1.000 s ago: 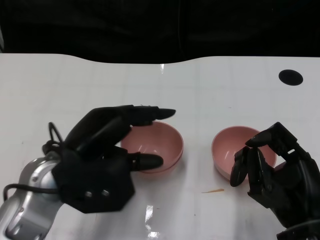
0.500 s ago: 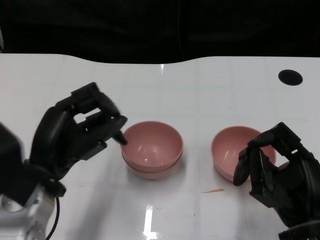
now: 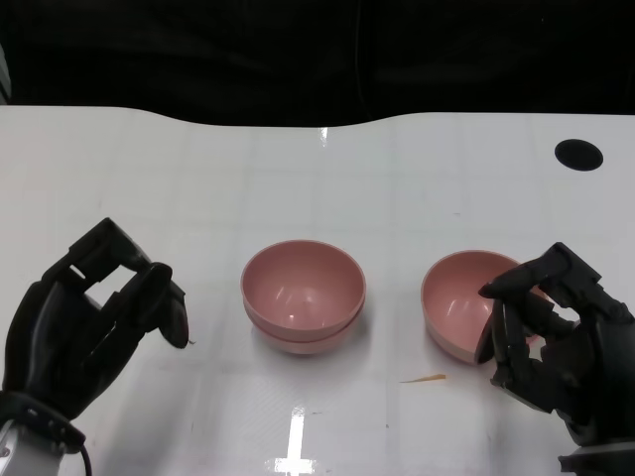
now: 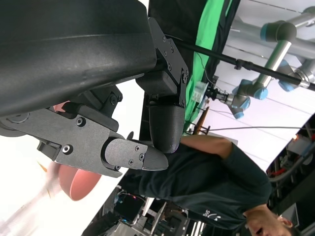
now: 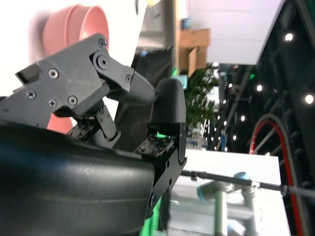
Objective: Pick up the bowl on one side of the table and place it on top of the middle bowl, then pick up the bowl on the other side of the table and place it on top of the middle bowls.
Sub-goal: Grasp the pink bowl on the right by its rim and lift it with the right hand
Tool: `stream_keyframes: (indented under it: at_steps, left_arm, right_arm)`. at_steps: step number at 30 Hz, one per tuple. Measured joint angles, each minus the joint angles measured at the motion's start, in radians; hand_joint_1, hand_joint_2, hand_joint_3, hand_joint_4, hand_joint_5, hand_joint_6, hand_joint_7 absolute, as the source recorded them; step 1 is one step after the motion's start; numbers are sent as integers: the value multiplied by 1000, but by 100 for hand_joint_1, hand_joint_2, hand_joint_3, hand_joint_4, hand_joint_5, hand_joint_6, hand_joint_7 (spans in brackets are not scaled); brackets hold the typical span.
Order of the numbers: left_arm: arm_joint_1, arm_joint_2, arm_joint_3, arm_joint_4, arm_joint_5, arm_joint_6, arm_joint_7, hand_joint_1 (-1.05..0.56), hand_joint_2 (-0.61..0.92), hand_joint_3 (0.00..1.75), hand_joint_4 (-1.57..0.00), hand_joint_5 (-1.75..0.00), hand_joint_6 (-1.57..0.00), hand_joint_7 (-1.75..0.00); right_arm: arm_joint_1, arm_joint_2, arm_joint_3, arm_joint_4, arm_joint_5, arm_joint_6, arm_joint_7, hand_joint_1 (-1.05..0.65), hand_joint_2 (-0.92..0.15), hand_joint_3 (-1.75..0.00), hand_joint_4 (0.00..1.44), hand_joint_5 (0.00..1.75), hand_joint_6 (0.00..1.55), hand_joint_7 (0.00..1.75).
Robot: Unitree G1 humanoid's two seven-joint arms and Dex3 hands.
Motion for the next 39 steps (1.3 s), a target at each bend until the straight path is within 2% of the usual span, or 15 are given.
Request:
stream_keyframes:
  at_steps: [2,3,4,5,6,8,9,14,17,21,29,31,34,39]
  left_arm:
    - [15,-1,7,5,0,0,-1,-21,88,34,-102,-175,-75,-175]
    - [19,-2,9,9,1,1,-1,-21,88,35,-102,-175,-74,-175]
    - [20,-6,11,13,1,3,0,-20,88,38,-101,-175,-72,-175]
    - [20,-10,13,15,1,7,6,-19,87,40,-101,-175,-71,-175]
    - [20,-14,13,17,1,9,10,-19,86,43,-100,-175,-69,-175]
    - [20,-23,13,24,1,12,10,-18,84,48,-98,-175,-67,-175]
    - [20,-26,12,26,1,15,11,-18,84,50,-97,-175,-66,-175]
    - [20,-39,11,31,14,16,17,-18,82,54,-98,-175,-67,-175]
    - [20,-47,8,38,44,15,26,-19,81,55,-98,-175,-67,-175]
    - [20,-61,0,41,56,8,29,-17,81,56,-98,-175,-66,-175]
    - [20,-74,-8,43,66,7,29,-17,81,57,-97,-175,-66,-175]
    - [19,-73,-6,50,77,-5,28,-21,79,56,-97,-175,-66,-175]
    - [17,-72,-5,67,91,-27,26,-21,79,56,-96,-175,-66,-175]
    - [17,-72,-6,76,98,-49,25,-21,79,56,-96,-175,-66,-175]
  right_arm:
    - [-7,-19,2,24,-32,-47,-8,-38,-79,-56,68,124,81,73]
    - [-13,-37,2,41,-42,-75,-6,-48,-87,-39,58,99,78,41]
    - [-15,-59,4,50,-57,-93,-2,-55,-89,-33,52,72,71,22]
    - [-17,-84,7,52,-81,-98,3,-59,-91,-31,50,50,65,12]
    - [-18,-107,10,51,-109,-101,5,-65,-92,-32,42,28,53,5]
    - [-17,-147,14,49,-168,-106,0,-74,-92,-32,28,9,36,1]
    - [-13,-163,16,43,-199,-107,-6,-77,-92,-32,23,5,30,0]
    - [10,-210,31,-16,-369,-69,-71,-87,-92,-34,11,0,16,0]
    - [14,-235,35,-46,-490,-19,-125,-89,-92,-34,9,0,14,0]
    - [8,-259,42,-58,-581,25,-186,-95,-92,-32,10,1,16,1]
    - [-8,-287,67,-57,-609,62,-236,-95,-92,-31,10,1,16,1]
    - [-30,-313,95,-64,-700,119,-236,-101,-92,-28,17,4,23,3]
    - [-98,-372,143,-64,-859,233,-215,-103,-92,-27,19,4,26,4]
    - [-134,-401,190,-78,-900,302,-211,-104,-92,-26,20,4,27,3]
